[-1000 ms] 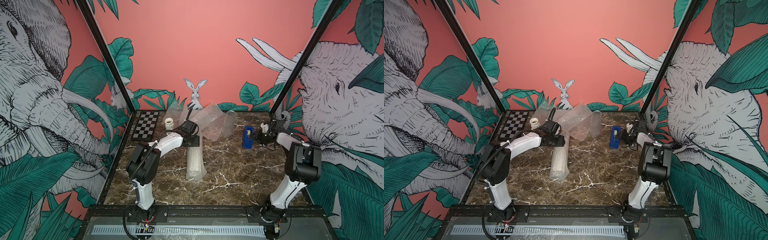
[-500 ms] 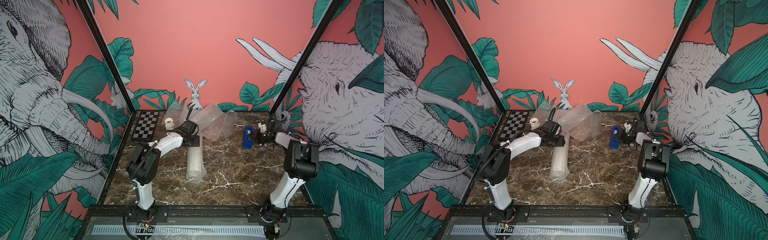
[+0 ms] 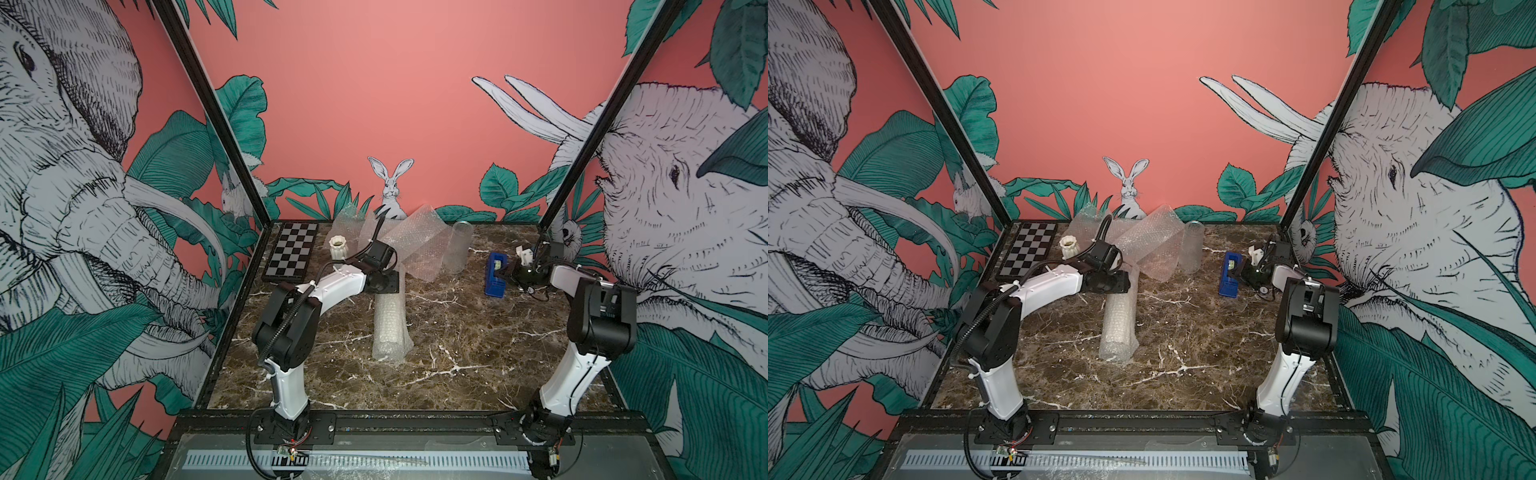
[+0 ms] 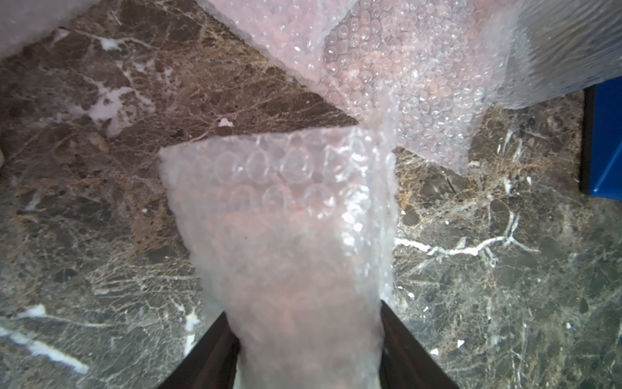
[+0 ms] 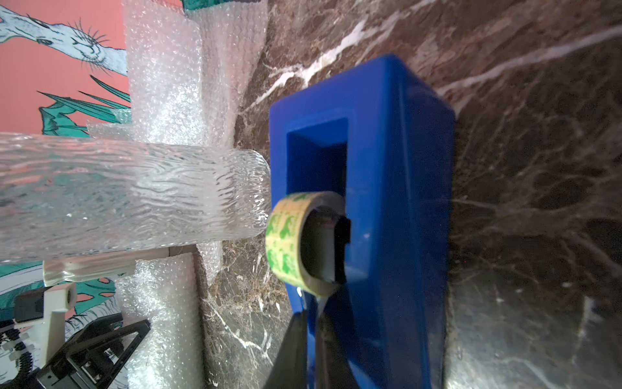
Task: Wrap vases in bubble wrap
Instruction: Tear off the tape using the Tape Cutter.
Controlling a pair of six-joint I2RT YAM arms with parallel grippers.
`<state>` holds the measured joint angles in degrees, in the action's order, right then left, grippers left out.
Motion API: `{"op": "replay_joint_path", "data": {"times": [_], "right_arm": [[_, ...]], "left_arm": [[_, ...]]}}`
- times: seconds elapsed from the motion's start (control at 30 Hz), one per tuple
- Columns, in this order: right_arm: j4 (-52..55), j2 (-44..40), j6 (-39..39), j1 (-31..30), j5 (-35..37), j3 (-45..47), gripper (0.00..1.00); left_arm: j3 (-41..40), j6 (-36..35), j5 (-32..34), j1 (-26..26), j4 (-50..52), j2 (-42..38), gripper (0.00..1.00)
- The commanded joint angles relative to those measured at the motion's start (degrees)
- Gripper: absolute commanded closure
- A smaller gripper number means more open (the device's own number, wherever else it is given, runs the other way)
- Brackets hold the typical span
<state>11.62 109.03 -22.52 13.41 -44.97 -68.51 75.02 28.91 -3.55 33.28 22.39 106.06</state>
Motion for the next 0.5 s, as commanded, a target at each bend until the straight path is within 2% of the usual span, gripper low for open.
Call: {"op": "replay_joint_path", "data": {"times": [0.0, 0.1, 0.37, 0.47], "right_arm": [[-2.24, -2.16, -1.39, 0.62, -3.4, 1.13, 0.95], [-3.67, -4.07, -2.91, 0.98, -4.3, 1.87, 1.0], [-9.0, -12.43, -8.06, 0.93, -4.47, 6.24, 1.0], [-8.41, -15.85, -8.47, 1.0, -2.2, 8.56, 1.0]], "left_arm": [[0.12, 0.4, 0.29, 0.12, 3.43, 0.59, 0.38], [0.12, 0.45, 0.48, 0.13, 3.58, 0.79, 0.38], [0.06, 0.85, 0.73, 0.2, 3.62, 1.08, 0.38], [0.03, 0.89, 0.7, 0.21, 3.48, 1.24, 0.38]]}}
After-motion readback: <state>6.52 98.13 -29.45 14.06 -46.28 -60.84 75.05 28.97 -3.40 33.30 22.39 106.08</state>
